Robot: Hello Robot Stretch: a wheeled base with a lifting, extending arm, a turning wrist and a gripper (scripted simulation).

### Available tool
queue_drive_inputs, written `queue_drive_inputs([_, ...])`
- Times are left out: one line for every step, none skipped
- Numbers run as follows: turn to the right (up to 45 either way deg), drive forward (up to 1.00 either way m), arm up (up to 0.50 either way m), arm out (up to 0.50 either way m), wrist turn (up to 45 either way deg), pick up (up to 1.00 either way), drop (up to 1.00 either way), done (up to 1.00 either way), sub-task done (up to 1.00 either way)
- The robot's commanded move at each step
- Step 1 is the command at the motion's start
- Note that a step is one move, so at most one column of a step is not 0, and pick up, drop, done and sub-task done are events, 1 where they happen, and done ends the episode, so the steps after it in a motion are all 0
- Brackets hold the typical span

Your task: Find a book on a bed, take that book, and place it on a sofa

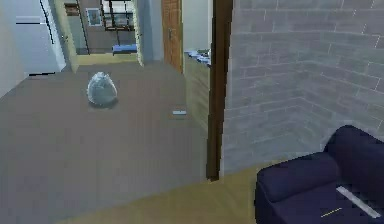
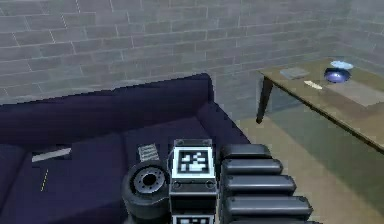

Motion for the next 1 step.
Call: queue_drive_inputs([45.0,0.00,0.00,0.00,0.0,0.00,0.00,0.00,0.00])
